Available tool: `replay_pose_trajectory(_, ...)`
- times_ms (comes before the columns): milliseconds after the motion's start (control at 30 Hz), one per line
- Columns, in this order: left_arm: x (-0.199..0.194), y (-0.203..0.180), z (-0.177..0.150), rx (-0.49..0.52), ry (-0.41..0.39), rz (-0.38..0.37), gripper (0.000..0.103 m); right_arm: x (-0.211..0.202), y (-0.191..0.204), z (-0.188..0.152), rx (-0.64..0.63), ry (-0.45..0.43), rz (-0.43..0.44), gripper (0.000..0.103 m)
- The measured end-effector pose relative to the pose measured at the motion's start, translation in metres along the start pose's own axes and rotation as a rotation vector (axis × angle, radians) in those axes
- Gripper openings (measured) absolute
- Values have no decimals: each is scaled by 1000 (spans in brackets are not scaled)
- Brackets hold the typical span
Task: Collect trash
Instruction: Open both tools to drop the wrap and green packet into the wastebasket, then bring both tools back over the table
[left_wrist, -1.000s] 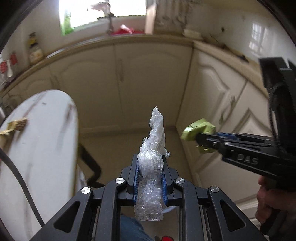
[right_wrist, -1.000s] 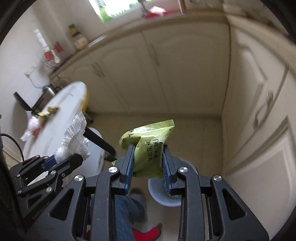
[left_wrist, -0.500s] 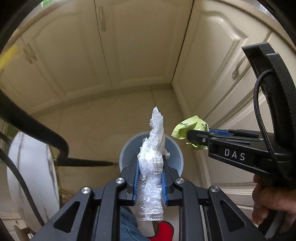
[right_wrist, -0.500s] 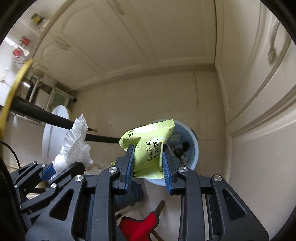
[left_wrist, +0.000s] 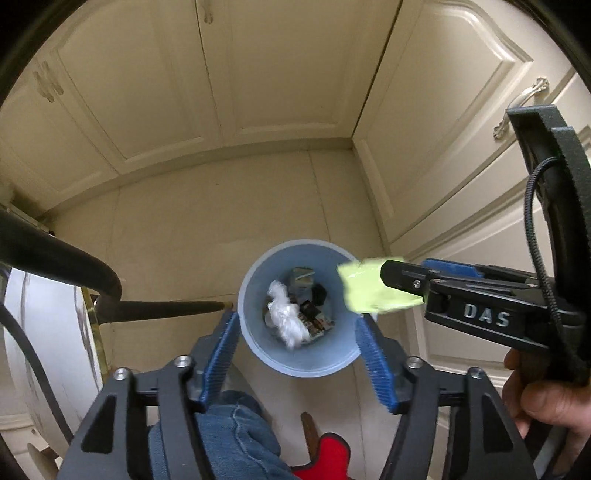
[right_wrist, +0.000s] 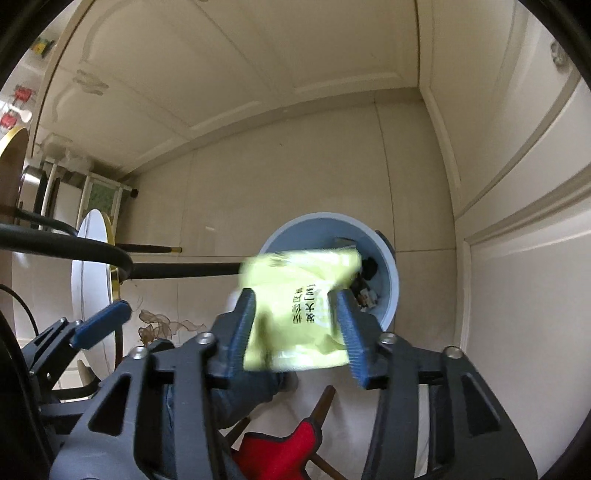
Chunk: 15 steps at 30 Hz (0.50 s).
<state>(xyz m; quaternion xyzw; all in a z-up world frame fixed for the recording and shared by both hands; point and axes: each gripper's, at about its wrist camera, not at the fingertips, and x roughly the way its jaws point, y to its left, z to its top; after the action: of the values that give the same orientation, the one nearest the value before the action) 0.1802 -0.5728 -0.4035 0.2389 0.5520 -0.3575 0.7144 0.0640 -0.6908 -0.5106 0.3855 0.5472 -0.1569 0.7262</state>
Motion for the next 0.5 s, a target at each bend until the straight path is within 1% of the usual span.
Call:
replay_pose_trajectory(33, 1, 0, 0, 1, -1, 2, 66, 0, -1, -1, 4, 0, 4, 58)
replay_pose_trajectory(67, 2, -1, -1, 1, -4, 4, 67, -1, -2, -1, 12, -2, 10, 73)
replay_pose_trajectory(100, 1, -3, -3, 3, -5, 5, 68, -2, -4, -1, 15, -6, 12, 79)
replay_pose_trajectory(133, 1, -5, -2, 5, -9, 8, 69, -4, -4, -2, 22, -16, 12, 89)
replay_pose_trajectory(167, 0, -6, -4, 10, -14, 16, 72, -5, -5, -2, 26, -22, 11, 98)
replay_pose_trajectory(233, -1, -10, -5, 23, -28, 37, 77, -10, -6, -2, 38, -36, 13, 103)
replay_pose_trajectory(300, -5, -16, -7, 39, -52, 63, 80, -14, -7, -4, 49, -47, 12, 103)
replay_pose_trajectory(400, -12, -25, -11, 54, -86, 79, 81, -24, -6, -6, 62, -68, -2, 103)
replay_pose_trajectory(500, -25, -35, -23, 68, -128, 81, 81, -41, -2, -10, 73, -109, 5, 103)
